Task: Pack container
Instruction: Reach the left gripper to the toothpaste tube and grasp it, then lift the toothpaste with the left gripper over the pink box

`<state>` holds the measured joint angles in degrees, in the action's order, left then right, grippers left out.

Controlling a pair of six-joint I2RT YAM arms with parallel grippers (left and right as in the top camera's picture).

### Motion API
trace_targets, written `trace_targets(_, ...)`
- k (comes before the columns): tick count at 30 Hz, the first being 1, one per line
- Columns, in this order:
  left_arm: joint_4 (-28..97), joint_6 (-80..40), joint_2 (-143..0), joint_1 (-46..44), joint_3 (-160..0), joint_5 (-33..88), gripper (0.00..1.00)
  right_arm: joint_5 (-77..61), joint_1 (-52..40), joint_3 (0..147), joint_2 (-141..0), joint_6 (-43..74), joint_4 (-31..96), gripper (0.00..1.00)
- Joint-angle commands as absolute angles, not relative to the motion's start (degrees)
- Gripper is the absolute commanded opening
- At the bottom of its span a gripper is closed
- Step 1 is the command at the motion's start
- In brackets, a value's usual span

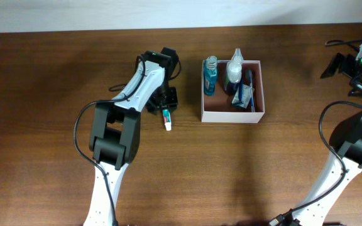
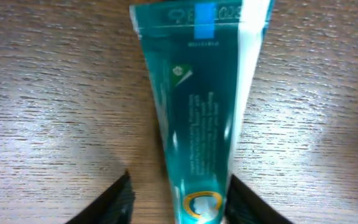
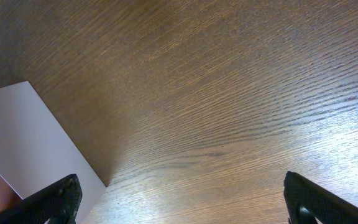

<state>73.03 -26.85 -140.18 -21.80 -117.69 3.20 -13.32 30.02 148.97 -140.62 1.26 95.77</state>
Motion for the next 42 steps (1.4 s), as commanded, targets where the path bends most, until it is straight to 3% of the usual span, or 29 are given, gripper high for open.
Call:
trace_targets(1, 72.97, -26.92, -143.68, -21.98, -117.03, 3.05, 0.40, -12.82, 30.04, 148.66, -139.98, 0.93, 95.55, 0.99)
trace_targets(8, 73.06, -26.92, -143.68, -21.98, -117.05, 3.11, 0.18, -12.82, 30.02, 148.66, -139.98, 0.93, 95.57, 0.99)
trace_targets(19, 78.48, -24.08, -143.65, -20.95, -125.82, 2.57, 0.18, -12.80, 30.04, 148.66, -139.98, 0.93, 95.57, 0.99)
trace_targets(27, 86.15, -15.62, -143.65, -20.08, -147.13, 1.10, 0.23, -12.82, 30.04, 148.66, -139.98, 0.93, 95.55, 0.99)
trace_targets(38, 92.90, -12.64, -143.65, -21.67, -178.76, 1.32, 0.22, -12.82, 30.04, 148.66, -139.98, 0.93, 95.57, 1.00)
trace_targets(42, 92.20, -12.16, -142.21, -24.32, -179.83, 1.63, 0.21, -12.82, 30.02, 148.66, -139.98, 0.93, 95.57, 0.99)
